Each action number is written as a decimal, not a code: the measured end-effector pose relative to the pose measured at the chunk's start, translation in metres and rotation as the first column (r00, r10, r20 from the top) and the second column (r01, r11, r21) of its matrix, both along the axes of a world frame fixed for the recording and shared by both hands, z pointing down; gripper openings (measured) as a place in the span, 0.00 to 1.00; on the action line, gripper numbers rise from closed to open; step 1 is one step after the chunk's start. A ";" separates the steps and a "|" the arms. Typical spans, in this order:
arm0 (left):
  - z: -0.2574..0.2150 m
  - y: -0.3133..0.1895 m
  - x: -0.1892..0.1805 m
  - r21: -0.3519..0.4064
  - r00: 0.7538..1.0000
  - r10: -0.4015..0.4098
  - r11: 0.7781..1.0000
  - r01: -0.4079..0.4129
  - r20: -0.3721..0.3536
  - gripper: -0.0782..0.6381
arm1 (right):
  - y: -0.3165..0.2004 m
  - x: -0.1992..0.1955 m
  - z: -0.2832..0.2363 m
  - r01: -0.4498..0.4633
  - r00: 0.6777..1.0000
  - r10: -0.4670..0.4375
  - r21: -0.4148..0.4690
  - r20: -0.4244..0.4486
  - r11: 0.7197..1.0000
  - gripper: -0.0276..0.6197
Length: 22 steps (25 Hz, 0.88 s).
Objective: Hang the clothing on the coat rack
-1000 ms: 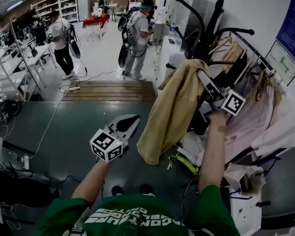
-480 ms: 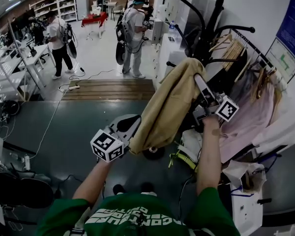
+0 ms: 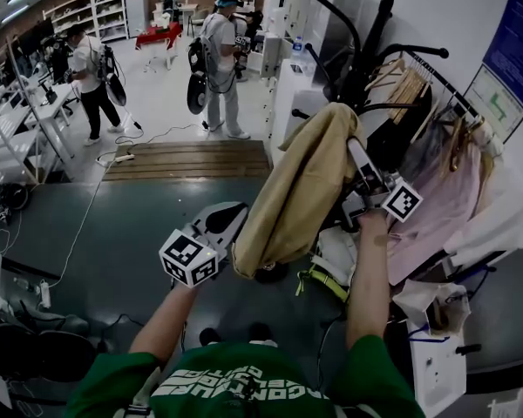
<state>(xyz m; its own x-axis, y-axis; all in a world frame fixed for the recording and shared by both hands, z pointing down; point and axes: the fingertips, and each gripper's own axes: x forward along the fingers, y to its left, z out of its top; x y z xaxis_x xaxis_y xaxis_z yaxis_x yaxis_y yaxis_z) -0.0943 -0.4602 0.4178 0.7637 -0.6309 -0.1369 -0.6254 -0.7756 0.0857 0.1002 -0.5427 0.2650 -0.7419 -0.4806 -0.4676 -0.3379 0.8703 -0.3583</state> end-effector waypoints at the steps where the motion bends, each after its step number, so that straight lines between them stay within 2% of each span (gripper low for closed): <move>1: 0.000 -0.001 0.000 0.000 1.000 0.003 1.000 -0.003 -0.002 0.12 | 0.000 0.003 0.002 -0.012 1.000 0.012 -0.005 -0.002 1.000 0.19; 8: 0.001 -0.005 0.009 0.001 0.999 0.040 0.999 -0.040 -0.012 0.12 | 0.010 0.034 0.024 -0.103 0.995 0.103 -0.045 -0.005 0.994 0.19; 12: -0.001 -0.007 0.021 0.005 0.997 0.075 0.997 -0.075 -0.016 0.12 | 0.020 0.050 0.036 -0.175 0.984 0.172 -0.061 -0.050 0.983 0.19; 19: 0.000 -0.007 0.049 0.001 0.989 0.144 0.990 -0.144 -0.015 0.12 | 0.042 0.077 0.068 -0.301 0.949 0.287 -0.107 -0.128 0.948 0.19; 22: 0.001 -0.007 0.062 -0.002 0.984 0.175 0.985 -0.175 -0.015 0.12 | 0.053 0.088 0.080 -0.385 0.913 0.364 -0.096 -0.186 0.918 0.17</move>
<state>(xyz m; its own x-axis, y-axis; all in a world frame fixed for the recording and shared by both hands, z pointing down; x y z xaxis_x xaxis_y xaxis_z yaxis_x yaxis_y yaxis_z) -0.0323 -0.4668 0.4193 0.8602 -0.4883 -0.1470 -0.4787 -0.8726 0.0970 0.1881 -0.4896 0.3450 -0.5555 -0.7854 -0.2730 -0.6925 0.6187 -0.3709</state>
